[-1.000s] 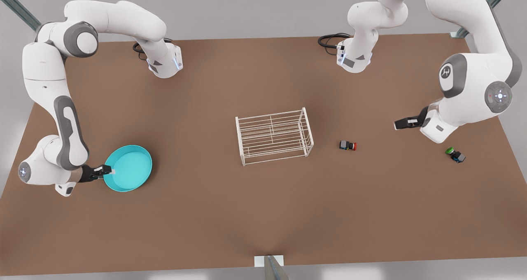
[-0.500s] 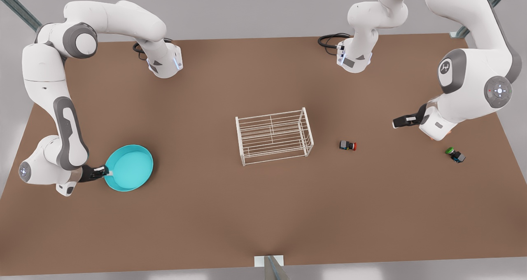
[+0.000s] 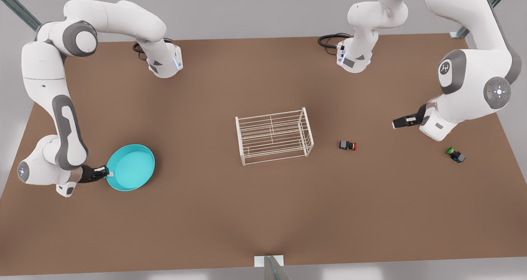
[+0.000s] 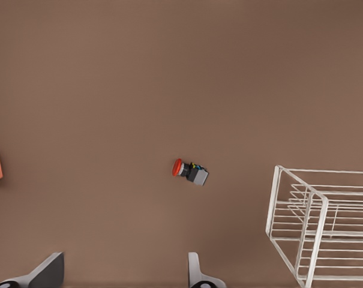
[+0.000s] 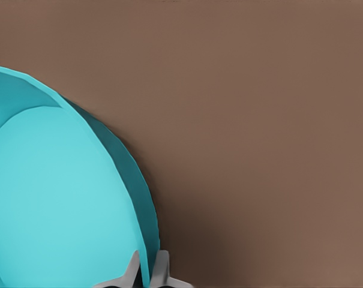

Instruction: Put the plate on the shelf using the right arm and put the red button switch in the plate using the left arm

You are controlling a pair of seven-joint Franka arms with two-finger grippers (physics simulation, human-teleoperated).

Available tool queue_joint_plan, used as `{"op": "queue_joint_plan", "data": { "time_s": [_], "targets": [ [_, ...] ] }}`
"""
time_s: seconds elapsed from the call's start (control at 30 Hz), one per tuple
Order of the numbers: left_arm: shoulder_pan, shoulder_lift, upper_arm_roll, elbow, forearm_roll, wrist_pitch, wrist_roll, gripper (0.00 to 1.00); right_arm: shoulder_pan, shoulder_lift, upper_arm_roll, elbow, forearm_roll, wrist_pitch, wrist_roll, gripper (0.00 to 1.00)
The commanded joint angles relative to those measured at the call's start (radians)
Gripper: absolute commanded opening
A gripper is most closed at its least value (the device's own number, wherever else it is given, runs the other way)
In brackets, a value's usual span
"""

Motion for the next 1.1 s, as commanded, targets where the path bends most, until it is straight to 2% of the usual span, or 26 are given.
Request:
{"op": "queue_joint_plan", "data": {
  "time_s": [0.0,0.13,0.53,0.87,1.07],
  "targets": [
    [0.0,-0.001,0.0,0.0,0.001,-0.001,-0.025,1.0,0.0,-0.018,0.007,0.001,0.023,-0.037,-0.012,0.26],
    [-0.003,-0.002,0.0,-0.001,0.001,-0.001,-0.068,1.0,0.005,-0.075,0.039,-0.001,0.072,-0.083,-0.009,0.26],
    [-0.024,-0.002,-0.002,-0.015,0.004,-0.004,-0.129,1.0,0.112,-0.193,0.047,-0.019,0.212,-0.145,0.004,0.26],
    [-0.021,-0.001,0.011,-0.018,0.007,-0.013,-0.144,1.0,0.325,-0.262,0.047,-0.021,0.282,-0.151,0.159,0.26],
    [-0.02,0.009,0.011,-0.026,0.008,-0.013,-0.38,1.0,0.429,-0.285,0.045,-0.021,0.284,-0.209,0.215,0.27]
  ]
}}
